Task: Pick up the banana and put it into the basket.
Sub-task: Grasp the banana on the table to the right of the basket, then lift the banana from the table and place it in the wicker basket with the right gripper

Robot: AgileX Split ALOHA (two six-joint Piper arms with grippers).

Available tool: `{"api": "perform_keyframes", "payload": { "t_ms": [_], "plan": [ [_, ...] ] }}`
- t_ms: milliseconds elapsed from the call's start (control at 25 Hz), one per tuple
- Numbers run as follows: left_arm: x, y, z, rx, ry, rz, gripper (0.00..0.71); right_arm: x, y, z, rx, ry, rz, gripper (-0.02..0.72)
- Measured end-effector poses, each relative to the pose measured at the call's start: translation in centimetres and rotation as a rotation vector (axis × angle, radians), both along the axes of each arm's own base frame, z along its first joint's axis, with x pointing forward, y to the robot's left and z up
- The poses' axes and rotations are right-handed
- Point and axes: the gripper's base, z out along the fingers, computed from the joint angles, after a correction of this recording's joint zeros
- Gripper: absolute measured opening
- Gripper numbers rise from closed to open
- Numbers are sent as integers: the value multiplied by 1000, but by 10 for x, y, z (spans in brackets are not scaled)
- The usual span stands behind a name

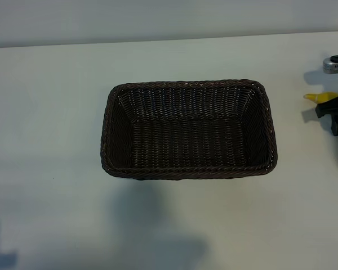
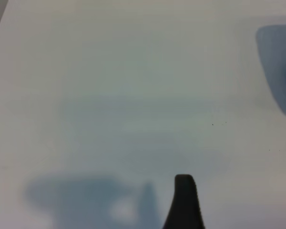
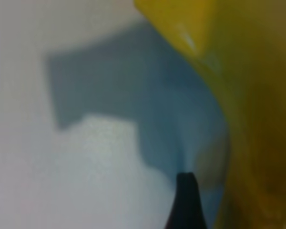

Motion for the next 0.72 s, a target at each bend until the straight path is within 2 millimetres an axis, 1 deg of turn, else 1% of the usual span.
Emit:
{"api": "perform_keyframes", "payload": {
  "t_ms": [80,120,160,400,520,600,720],
  "plan": [
    [0,0,0,0,0,0,587,0,0,-1,-5,1,0,492],
    [0,0,0,0,0,0,587,0,-1,-1,-8,-1,-6,436],
    [0,0,0,0,0,0,587,0,-1,-1,-13,0,-12,418],
    [0,0,0,1,0,-1,587,-3,-7,0,-77,32,-17,418],
    [0,0,0,2,0,-2,587,-5,-8,5,-87,41,-17,418],
    [0,0,0,2,0,-2,587,-7,-8,16,-87,31,-21,418],
    [0,0,0,2,0,-2,587,-12,-7,43,-86,-20,-29,418]
  ]
}}
